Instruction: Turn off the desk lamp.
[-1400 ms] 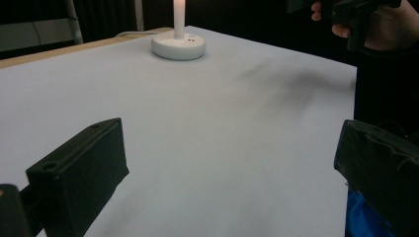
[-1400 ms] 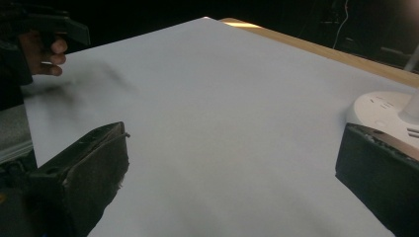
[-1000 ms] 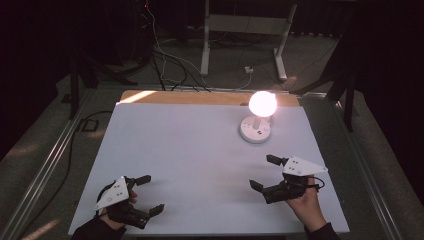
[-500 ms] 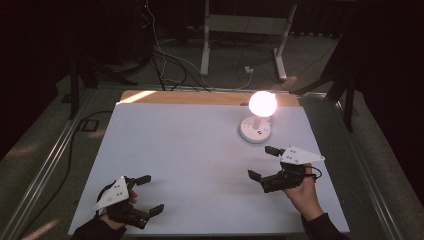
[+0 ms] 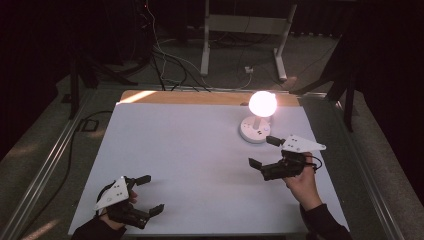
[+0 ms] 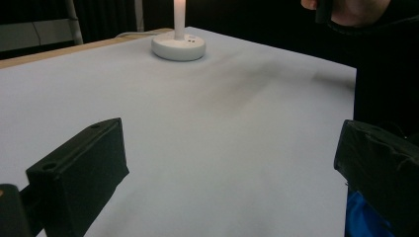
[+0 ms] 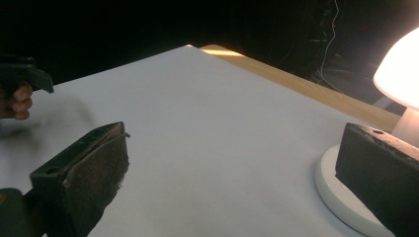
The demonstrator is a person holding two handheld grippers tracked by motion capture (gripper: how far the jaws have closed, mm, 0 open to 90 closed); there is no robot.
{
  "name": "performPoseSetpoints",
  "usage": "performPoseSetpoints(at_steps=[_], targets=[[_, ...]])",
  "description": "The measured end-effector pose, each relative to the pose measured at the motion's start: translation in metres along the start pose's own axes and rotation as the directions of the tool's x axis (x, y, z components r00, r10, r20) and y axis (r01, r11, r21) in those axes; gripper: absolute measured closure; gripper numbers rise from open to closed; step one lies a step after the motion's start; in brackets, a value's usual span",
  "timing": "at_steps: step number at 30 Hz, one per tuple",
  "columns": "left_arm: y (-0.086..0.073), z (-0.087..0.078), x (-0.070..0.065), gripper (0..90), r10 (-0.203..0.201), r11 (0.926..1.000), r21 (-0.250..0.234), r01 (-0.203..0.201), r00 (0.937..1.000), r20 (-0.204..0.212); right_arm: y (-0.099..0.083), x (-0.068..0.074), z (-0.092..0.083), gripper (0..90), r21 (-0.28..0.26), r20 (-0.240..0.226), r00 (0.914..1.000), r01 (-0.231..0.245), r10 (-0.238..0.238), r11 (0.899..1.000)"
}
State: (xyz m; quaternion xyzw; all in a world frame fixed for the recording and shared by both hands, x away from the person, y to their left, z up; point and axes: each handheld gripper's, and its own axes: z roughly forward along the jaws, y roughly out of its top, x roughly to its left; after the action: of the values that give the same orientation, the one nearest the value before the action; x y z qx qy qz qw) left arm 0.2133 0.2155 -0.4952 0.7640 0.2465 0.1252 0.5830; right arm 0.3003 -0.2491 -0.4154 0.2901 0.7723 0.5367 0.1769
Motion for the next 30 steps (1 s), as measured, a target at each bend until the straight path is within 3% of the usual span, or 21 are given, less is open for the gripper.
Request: performPoseSetpoints(at_steps=[17,26,30], targets=[[0.000,-0.001,0.000,0.5,-0.001,1.0000,-0.003,0.001,1.0000,0.003,0.007,-0.018,0.022,0.0,0.014,0.030,0.9993,-0.021,0.021,1.000],[0.000,-0.001,0.000,0.5,-0.002,1.0000,-0.004,0.002,1.0000,0.003,0.004,-0.029,0.037,0.0,0.035,0.061,0.9979,-0.026,0.024,0.999],[0.000,-0.001,0.000,0.5,-0.003,1.0000,-0.004,0.003,1.0000,0.004,0.003,-0.033,0.042,0.0,0.041,0.097,0.9950,-0.028,0.024,0.999]])
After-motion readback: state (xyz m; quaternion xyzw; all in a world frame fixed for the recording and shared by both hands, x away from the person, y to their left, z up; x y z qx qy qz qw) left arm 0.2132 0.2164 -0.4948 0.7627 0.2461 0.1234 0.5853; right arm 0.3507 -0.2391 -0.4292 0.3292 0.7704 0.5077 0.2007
